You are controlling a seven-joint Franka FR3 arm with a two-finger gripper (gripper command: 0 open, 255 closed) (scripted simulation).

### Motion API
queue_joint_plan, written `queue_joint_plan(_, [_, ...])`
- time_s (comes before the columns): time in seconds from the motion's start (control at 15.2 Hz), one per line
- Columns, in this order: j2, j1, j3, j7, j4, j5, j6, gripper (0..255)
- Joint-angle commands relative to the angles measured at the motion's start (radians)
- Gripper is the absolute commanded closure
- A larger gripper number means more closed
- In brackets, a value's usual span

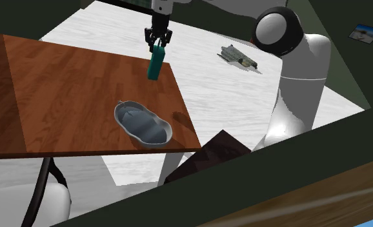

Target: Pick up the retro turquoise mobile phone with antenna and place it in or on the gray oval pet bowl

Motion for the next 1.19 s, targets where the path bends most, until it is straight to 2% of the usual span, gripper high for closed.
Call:
queue_joint_plan(0.0, [0.001,0.001,0.000,-0.001,0.027,0.000,-0.025,255])
queue_joint_plan(0.2, [0.008,0.002,0.000,-0.002,0.078,0.000,-0.069,255])
queue_joint_plan(0.59, [-0.173,0.058,0.035,0.095,-0.167,0.009,-0.008,255])
queue_joint_plan(1.12, [-0.348,0.136,0.097,0.235,-0.372,0.030,0.019,255])
